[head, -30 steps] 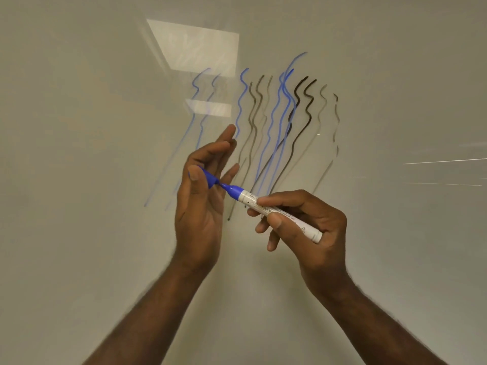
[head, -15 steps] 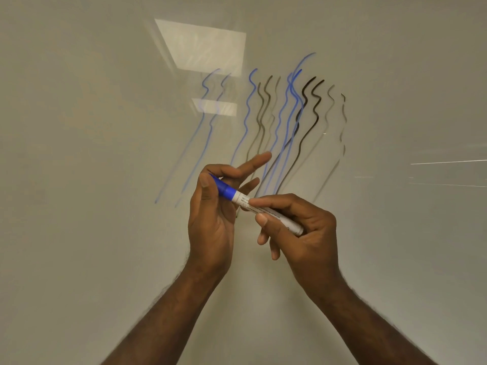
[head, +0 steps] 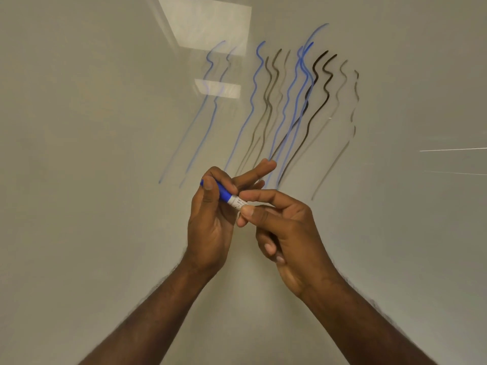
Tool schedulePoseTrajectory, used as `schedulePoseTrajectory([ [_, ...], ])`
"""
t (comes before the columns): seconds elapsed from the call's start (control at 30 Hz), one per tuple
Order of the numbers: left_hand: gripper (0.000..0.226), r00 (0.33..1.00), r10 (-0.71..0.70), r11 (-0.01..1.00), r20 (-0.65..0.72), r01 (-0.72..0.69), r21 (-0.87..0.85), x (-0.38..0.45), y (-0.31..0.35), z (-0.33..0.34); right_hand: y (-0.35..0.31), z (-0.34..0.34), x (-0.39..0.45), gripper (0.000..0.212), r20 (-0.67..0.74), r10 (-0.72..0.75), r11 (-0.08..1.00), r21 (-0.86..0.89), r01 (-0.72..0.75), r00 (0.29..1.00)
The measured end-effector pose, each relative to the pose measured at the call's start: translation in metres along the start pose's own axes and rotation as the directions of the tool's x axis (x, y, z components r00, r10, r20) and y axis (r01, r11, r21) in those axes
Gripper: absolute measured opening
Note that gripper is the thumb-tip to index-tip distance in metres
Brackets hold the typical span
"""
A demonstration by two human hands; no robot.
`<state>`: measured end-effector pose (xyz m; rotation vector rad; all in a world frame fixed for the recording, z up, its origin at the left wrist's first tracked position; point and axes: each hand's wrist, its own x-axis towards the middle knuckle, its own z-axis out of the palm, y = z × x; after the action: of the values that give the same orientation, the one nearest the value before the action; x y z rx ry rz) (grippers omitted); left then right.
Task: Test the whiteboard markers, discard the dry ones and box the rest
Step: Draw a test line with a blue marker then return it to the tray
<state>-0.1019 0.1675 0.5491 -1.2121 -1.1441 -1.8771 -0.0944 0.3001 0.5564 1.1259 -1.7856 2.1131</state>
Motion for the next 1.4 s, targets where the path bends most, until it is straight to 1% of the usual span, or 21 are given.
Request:
schedulePoseTrajectory([
  [0.07,0.04,0.998,-0.056,0.995,0.04,0.052,0.089,-0.012,0.0,-0.018,0.011,0.001,-0.005,0.017,0.038,0.064,0.998,0.009,-0.064,0.997],
  [0.13,0.045,0.993,-0.112,0.973,0.047,0.1,0.208,-0.027,0.002,-0.037,0.022,0.002,-0.008,0.016,0.063,0.081,0.996,-0.026,-0.08,0.995],
  [0.17,0.047,0.99,-0.136,0.951,0.027,0.123,0.282,-0.034,0.004,-0.047,0.027,0.002,-0.009,0.017,0.074,0.079,0.996,-0.056,-0.075,0.994],
  [0.23,0.046,0.985,-0.163,0.884,-0.054,0.17,0.436,-0.047,0.011,-0.062,0.036,0.004,-0.01,0.017,0.097,0.072,0.992,-0.109,-0.061,0.993],
  [0.27,0.043,0.98,-0.179,0.849,-0.091,0.201,0.489,-0.052,0.015,-0.069,0.04,0.007,-0.011,0.017,0.108,0.066,0.99,-0.131,-0.052,0.992],
  [0.33,0.038,0.962,-0.245,0.8,-0.121,0.271,0.535,-0.061,0.024,-0.081,0.049,0.012,-0.013,0.018,0.119,0.038,0.983,-0.186,-0.016,0.992],
  [0.43,0.042,0.927,-0.353,0.749,-0.128,0.362,0.555,-0.075,0.033,-0.099,0.065,0.023,-0.016,0.02,0.122,0.008,0.963,-0.269,0.025,0.993],
  [0.53,0.045,0.889,-0.416,0.703,-0.191,0.448,0.553,-0.091,0.038,-0.116,0.084,0.033,-0.019,0.021,0.139,0.011,0.939,-0.342,0.037,0.99],
  [0.63,0.034,0.845,-0.471,0.655,-0.254,0.528,0.541,-0.109,0.039,-0.133,0.107,0.04,-0.025,0.017,0.162,0.025,0.918,-0.395,0.041,0.987],
  [0.8,0.026,0.741,-0.611,0.542,-0.279,0.648,0.536,-0.142,0.039,-0.16,0.148,0.053,-0.049,0.015,0.145,0.056,0.862,-0.506,0.025,0.988],
  [0.9,0.018,0.688,-0.664,0.468,-0.291,0.687,0.556,-0.166,0.038,-0.179,0.172,0.064,-0.066,0.016,0.136,0.107,0.854,-0.52,-0.021,0.985],
  [0.97,0.021,0.66,-0.692,0.443,-0.293,0.708,0.549,-0.182,0.038,-0.191,0.189,0.07,-0.078,0.019,0.134,0.137,0.847,-0.53,-0.045,0.982],
  [1.0,0.023,0.646,-0.704,0.429,-0.294,0.717,0.549,-0.191,0.038,-0.198,0.199,0.074,-0.085,0.022,0.131,0.15,0.844,-0.534,-0.058,0.98],
  [1.07,0.018,0.612,-0.728,0.386,-0.309,0.738,0.554,-0.209,0.036,-0.21,0.217,0.078,-0.098,0.029,0.123,0.177,0.841,-0.534,-0.085,0.976],
  [1.2,0.011,0.527,-0.781,0.29,-0.335,0.781,0.553,-0.261,0.028,-0.24,0.265,0.095,-0.132,0.042,0.093,0.298,0.823,-0.529,-0.206,0.95],
  [1.3,0.02,0.457,-0.817,0.227,-0.351,0.815,0.534,-0.302,0.022,-0.261,0.306,0.105,-0.158,0.04,0.079,0.364,0.791,-0.553,-0.263,0.928],
  [1.4,0.016,0.401,-0.838,0.132,-0.369,0.806,0.576,-0.343,0.012,-0.28,0.35,0.111,-0.184,0.033,0.077,0.438,0.733,-0.607,-0.307,0.895],
])
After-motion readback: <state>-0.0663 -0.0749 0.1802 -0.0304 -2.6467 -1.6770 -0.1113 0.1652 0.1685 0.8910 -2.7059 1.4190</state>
